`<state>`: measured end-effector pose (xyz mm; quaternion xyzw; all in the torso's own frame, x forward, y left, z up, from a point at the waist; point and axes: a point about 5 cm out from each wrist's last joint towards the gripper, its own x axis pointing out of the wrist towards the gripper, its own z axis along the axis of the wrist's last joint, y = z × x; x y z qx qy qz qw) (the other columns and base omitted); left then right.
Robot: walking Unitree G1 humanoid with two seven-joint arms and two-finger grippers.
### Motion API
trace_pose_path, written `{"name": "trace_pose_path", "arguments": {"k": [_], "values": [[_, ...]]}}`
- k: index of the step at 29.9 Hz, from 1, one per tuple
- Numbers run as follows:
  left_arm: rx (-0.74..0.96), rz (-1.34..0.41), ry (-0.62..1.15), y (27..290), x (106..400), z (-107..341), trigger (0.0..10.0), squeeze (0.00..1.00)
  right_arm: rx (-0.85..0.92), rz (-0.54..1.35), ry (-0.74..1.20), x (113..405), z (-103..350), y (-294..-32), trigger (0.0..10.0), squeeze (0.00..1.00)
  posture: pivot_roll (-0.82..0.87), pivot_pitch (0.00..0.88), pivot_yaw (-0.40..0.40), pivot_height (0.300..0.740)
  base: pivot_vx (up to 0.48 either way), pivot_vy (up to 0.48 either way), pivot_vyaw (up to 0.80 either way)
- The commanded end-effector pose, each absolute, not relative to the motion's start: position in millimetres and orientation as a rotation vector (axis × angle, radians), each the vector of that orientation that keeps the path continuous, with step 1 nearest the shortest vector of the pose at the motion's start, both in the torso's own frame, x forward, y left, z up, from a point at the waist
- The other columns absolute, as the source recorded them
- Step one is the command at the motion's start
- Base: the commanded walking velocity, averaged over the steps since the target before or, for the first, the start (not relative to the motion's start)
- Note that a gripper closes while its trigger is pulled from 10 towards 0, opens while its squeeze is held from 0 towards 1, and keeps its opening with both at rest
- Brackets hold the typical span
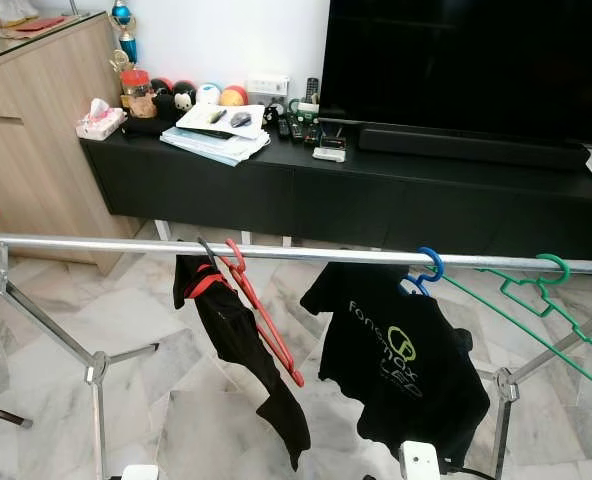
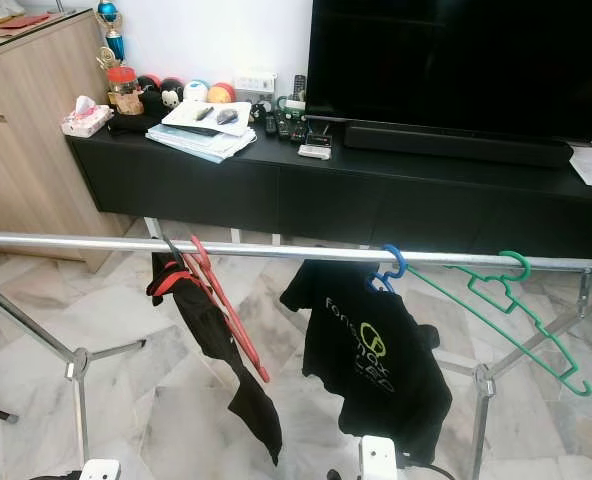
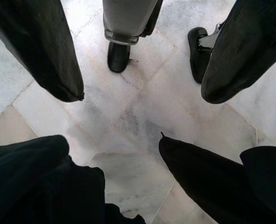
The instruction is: Hang hanger
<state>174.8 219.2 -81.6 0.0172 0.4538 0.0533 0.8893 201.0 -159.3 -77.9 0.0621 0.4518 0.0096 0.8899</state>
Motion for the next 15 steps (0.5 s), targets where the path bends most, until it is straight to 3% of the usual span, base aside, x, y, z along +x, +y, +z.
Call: {"name": "trace_pose_path", "arguments": {"k": [1,9,10,11,12,15], "values": [[0.038,0.118,0.963,218.3,170.7,-84.1,10.0,0.0,0.125,0.016,0.94,201.4,-77.7,-160.4,10.0,0.0,0.1,0.065,-0.031,0.74,0.0,0.0,0.0],[0.038,0.118,0.963,218.3,170.7,-84.1,10.0,0.0,0.125,0.016,0.94,201.4,-77.7,-160.4,10.0,0.0,0.1,0.065,-0.031,0.74,0.0,0.0,0.0],[0.038,0.118,0.963,218.2,170.7,-84.1,10.0,0.0,0.118,0.021,0.936,201.9,-77.4,-160.4,10.0,0.0,0.0,0.0,0.0,0.74,0.0,0.0,0.0],[0.038,0.118,0.963,218.2,170.7,-84.1,10.0,0.0,0.118,0.021,0.936,201.9,-77.4,-160.4,10.0,0.0,0.0,0.0,0.0,0.74,0.0,0.0,0.0],[0.018,0.134,0.963,215.8,170.6,-84.8,10.0,0.0,0.141,0.026,0.919,202.3,-76.8,-160.6,10.0,0.0,0.13,0.017,-0.045,0.74,0.0,0.0,0.0],[0.01,0.136,0.964,213.8,170.4,-85.3,10.0,0.0,0.154,0.028,0.914,202.1,-76.8,-160.1,10.0,0.0,0.12,0.012,-0.044,0.74,0.0,0.0,0.0]]}}
